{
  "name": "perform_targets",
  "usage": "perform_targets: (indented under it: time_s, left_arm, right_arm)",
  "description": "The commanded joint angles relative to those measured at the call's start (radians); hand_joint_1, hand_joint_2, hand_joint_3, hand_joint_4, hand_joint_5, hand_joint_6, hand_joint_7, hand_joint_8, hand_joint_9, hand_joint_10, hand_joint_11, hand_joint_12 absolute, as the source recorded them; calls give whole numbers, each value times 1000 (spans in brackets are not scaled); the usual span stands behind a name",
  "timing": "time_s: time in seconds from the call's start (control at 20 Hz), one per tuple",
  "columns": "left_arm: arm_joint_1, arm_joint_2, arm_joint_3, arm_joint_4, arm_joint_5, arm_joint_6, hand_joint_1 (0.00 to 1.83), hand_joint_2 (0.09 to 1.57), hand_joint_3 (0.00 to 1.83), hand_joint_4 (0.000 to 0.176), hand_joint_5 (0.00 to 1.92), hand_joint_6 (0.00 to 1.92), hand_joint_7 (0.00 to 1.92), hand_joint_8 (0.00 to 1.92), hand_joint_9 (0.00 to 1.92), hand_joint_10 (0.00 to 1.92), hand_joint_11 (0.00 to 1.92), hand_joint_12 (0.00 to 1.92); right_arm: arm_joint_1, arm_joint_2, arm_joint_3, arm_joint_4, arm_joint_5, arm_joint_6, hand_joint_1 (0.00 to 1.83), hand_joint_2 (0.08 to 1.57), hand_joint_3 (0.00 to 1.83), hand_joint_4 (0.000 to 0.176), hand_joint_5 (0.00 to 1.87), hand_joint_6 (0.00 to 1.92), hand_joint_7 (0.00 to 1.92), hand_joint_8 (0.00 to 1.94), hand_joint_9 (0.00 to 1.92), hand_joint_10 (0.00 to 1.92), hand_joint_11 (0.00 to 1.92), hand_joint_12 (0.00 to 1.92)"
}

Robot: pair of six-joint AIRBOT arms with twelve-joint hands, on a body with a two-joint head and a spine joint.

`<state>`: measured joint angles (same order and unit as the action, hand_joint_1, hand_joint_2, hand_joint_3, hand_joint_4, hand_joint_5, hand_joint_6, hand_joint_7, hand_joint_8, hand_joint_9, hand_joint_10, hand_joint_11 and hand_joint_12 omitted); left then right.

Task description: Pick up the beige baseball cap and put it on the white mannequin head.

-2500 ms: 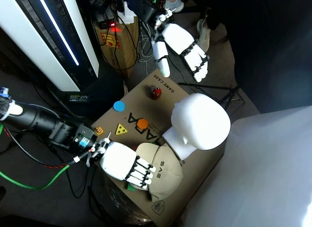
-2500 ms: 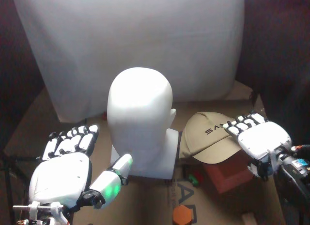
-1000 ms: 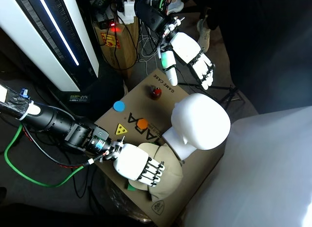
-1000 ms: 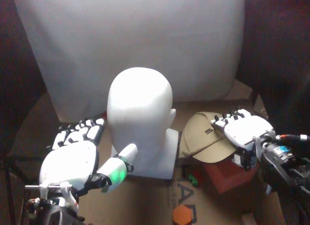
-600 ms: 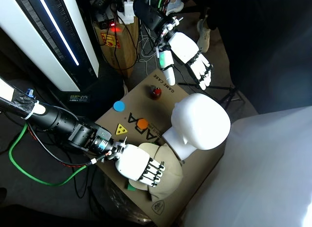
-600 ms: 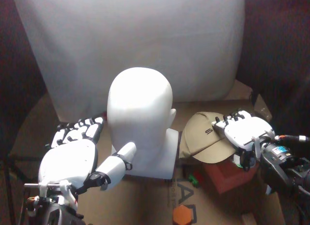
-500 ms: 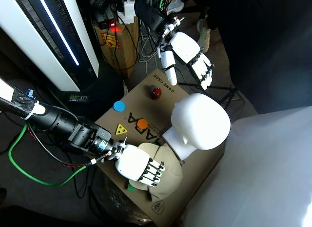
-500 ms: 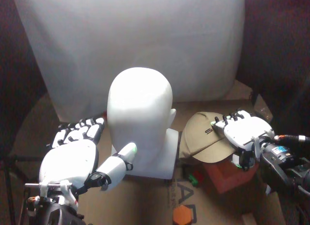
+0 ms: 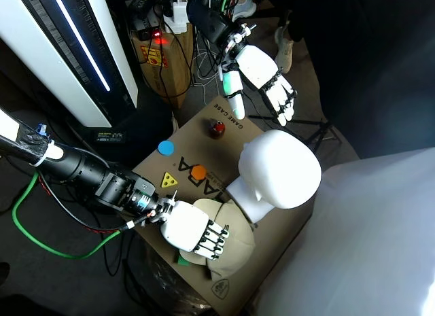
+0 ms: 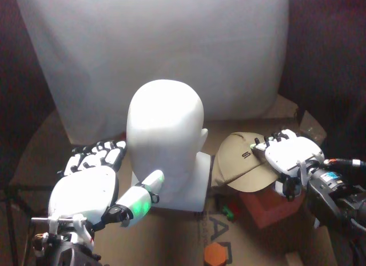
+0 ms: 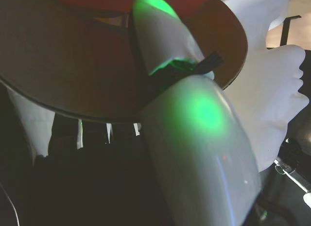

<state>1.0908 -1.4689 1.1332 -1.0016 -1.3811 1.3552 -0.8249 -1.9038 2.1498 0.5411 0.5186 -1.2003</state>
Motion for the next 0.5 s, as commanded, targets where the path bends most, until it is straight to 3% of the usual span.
perform_targets:
  time_s: [0.0, 0.15, 0.2, 0.25, 0.3, 0.35, 0.45]
  left_arm:
    - [-3, -1, 7, 62, -99, -4, 0, 1152, 3, 0, 247, 0, 204, 0, 203, 0, 0, 725]
    - [-3, 1, 11, 62, -97, -6, 0, 1153, 3, 0, 237, 0, 204, 0, 203, 0, 0, 721]
    - [-3, 1, 11, 62, -96, -6, 0, 1153, 3, 0, 243, 2, 204, 0, 203, 0, 0, 719]
    - [-3, 0, 10, 59, -96, -6, 0, 1153, 2, 0, 245, 3, 206, 1, 208, 2, 0, 718]
    - [-2, 0, 7, 58, -97, -6, 0, 1153, 2, 0, 246, 4, 207, 1, 210, 3, 0, 719]
    - [-2, 0, 6, 58, -97, -7, 0, 1153, 2, 0, 246, 3, 207, 1, 211, 3, 0, 719]
    - [-2, 0, 5, 57, -97, -7, 0, 1154, 2, 0, 247, 3, 208, 1, 211, 3, 0, 720]
  right_arm:
    - [-2, 0, 16, -4, 101, 5, 1248, 1187, 7, 0, 398, 13, 452, 10, 376, 16, 0, 981]
    - [-12, -18, 47, -22, 99, 16, 1274, 1252, 10, 0, 623, 24, 673, 10, 627, 32, 227, 1100]
    - [-12, -19, 50, -22, 99, 16, 1720, 1179, 0, 0, 730, 39, 788, 24, 736, 50, 466, 1572]
    - [-12, -19, 50, -22, 99, 17, 1568, 1240, 4, 0, 605, 1115, 937, 31, 618, 1110, 534, 1791]
    - [-10, -19, 51, -22, 100, 17, 1486, 1211, 26, 0, 633, 1350, 899, 783, 639, 1358, 607, 1829]
    - [-9, -20, 54, -22, 101, 19, 1472, 1212, 5, 0, 650, 1392, 897, 961, 641, 1399, 630, 1792]
    - [-8, -21, 60, -22, 108, 27, 1471, 1202, 0, 0, 672, 1377, 924, 969, 659, 1379, 651, 1753]
